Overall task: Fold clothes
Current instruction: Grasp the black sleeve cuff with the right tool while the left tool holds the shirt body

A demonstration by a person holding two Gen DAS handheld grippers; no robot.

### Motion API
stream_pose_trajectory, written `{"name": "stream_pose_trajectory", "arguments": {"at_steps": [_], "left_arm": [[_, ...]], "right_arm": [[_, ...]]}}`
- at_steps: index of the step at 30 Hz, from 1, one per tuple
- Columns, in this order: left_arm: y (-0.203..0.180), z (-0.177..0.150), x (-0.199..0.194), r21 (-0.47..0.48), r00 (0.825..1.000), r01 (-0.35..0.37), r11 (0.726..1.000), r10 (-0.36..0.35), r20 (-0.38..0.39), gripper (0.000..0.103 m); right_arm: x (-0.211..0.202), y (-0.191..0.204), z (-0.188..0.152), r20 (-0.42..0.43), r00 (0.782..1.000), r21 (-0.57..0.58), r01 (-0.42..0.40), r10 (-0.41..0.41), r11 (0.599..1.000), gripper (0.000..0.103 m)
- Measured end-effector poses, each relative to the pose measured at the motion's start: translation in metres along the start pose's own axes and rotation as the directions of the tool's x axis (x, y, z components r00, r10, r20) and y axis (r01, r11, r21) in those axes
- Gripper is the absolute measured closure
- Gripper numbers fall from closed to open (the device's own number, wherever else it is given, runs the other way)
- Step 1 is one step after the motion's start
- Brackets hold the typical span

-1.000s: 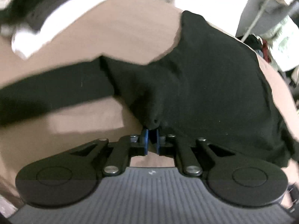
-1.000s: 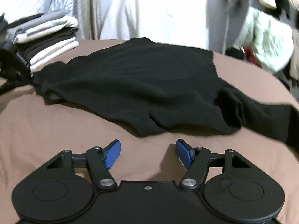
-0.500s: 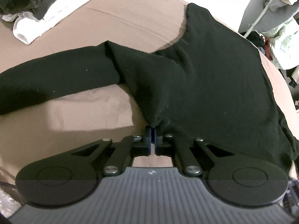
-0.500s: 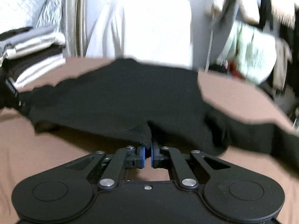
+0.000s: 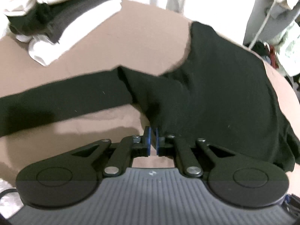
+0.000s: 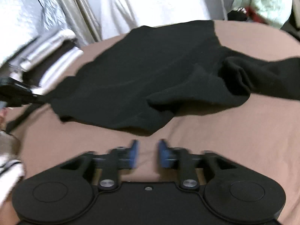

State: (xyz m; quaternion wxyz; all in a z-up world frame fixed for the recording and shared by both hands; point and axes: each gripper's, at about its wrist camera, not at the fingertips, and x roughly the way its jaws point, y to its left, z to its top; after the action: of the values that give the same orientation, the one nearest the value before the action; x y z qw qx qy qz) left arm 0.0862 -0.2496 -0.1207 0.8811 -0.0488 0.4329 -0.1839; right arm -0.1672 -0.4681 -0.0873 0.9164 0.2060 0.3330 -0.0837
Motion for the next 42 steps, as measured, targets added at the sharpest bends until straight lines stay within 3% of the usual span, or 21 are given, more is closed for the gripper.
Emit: {"name": "stream_pose_trajectory", "arguments": {"at_steps": [1, 2, 5, 11, 13, 15, 16, 17, 19, 22, 26, 28, 30, 31, 32, 34, 37, 40, 42], "left_arm": [[0.0, 0.002, -0.004, -0.006, 1.0, 0.0, 1.0, 0.0, 0.02, 0.098], [-0.003, 0.002, -0.005, -0.004, 1.0, 0.005, 1.0, -0.005, 0.028, 0.098], [-0.019, 0.0, 0.011, 0.042, 0.999, 0.042, 0.998, -0.041, -0.015, 0.094], [-0.053, -0.005, 0.042, 0.128, 0.989, 0.12, 0.984, -0.108, -0.104, 0.091], [-0.064, -0.007, 0.052, 0.155, 0.983, 0.148, 0.977, -0.128, -0.134, 0.091], [-0.076, -0.008, 0.063, 0.18, 0.975, 0.176, 0.968, -0.146, -0.165, 0.091], [-0.081, -0.009, 0.068, 0.193, 0.971, 0.19, 0.963, -0.156, -0.181, 0.091], [-0.087, -0.01, 0.073, 0.205, 0.967, 0.204, 0.957, -0.164, -0.197, 0.091], [-0.095, -0.011, 0.081, 0.226, 0.958, 0.227, 0.948, -0.176, -0.225, 0.091], [-0.091, -0.012, 0.074, 0.242, 0.96, 0.208, 0.948, -0.15, -0.238, 0.091], [-0.098, -0.016, 0.074, 0.293, 0.966, 0.18, 0.939, -0.112, -0.234, 0.092], [-0.107, -0.017, 0.067, 0.341, 0.973, 0.17, 0.925, -0.102, -0.209, 0.091], [-0.118, -0.016, 0.055, 0.388, 0.972, 0.213, 0.897, -0.153, -0.181, 0.091], [-0.126, -0.014, 0.048, 0.393, 0.961, 0.267, 0.88, -0.21, -0.183, 0.091], [-0.135, -0.013, 0.04, 0.396, 0.943, 0.327, 0.858, -0.27, -0.194, 0.087], [-0.162, -0.011, 0.027, 0.43, 0.897, 0.441, 0.788, -0.374, -0.234, 0.081], [-0.208, -0.013, 0.027, 0.451, 0.836, 0.549, 0.704, -0.454, -0.309, 0.075], [-0.257, -0.02, 0.042, 0.425, 0.767, 0.641, 0.64, -0.512, -0.386, 0.075], [-0.282, -0.03, 0.05, 0.432, 0.747, 0.665, 0.609, -0.527, -0.405, 0.075]], "right_arm": [[-0.005, -0.006, 0.0, 0.022, 1.0, 0.023, -0.012, 0.011, 1.0, 0.042], [-0.009, -0.013, 0.001, 0.044, 0.999, 0.062, -0.017, 0.014, 0.998, 0.038], [-0.011, -0.041, 0.009, 0.087, 0.995, 0.233, -0.065, 0.046, 0.97, 0.037], [0.012, -0.097, 0.019, 0.184, 0.98, 0.59, -0.172, 0.076, 0.789, 0.02], [0.023, -0.103, 0.024, 0.202, 0.977, 0.619, -0.179, 0.065, 0.764, 0.02], [0.032, -0.104, 0.032, 0.221, 0.974, 0.615, -0.175, 0.046, 0.769, 0.027], [0.035, -0.1, 0.038, 0.219, 0.975, 0.582, -0.144, 0.016, 0.8, 0.07], [0.037, -0.096, 0.043, 0.219, 0.976, 0.544, -0.107, -0.018, 0.832, 0.096], [0.02, -0.078, 0.048, 0.226, 0.962, 0.415, 0.043, -0.149, 0.909, 0.096], [-0.003, -0.055, 0.049, 0.26, 0.917, 0.236, 0.243, -0.302, 0.941, 0.099], [0.019, -0.064, 0.03, 0.076, 0.949, 0.243, 0.281, -0.307, 0.928, 0.099], [0.011, -0.07, 0.024, 0.093, 0.961, 0.285, 0.225, -0.26, 0.932, 0.095], [-0.004, -0.077, 0.02, 0.121, 0.966, 0.322, 0.178, -0.227, 0.93, 0.072], [-0.013, -0.084, 0.019, 0.134, 0.962, 0.346, 0.179, -0.237, 0.921, 0.056], [-0.021, -0.091, 0.018, 0.147, 0.958, 0.368, 0.18, -0.248, 0.912, 0.048], [-0.037, -0.109, 0.019, 0.166, 0.944, 0.399, 0.201, -0.286, 0.895, 0.046], [-0.058, -0.138, 0.016, 0.177, 0.92, 0.488, 0.227, -0.35, 0.843, 0.045], [-0.077, -0.17, 0.004, 0.216, 0.913, 0.611, 0.151, -0.347, 0.777, 0.041], [-0.084, -0.186, -0.003, 0.254, 0.907, 0.663, 0.089, -0.336, 0.743, 0.037]]}}
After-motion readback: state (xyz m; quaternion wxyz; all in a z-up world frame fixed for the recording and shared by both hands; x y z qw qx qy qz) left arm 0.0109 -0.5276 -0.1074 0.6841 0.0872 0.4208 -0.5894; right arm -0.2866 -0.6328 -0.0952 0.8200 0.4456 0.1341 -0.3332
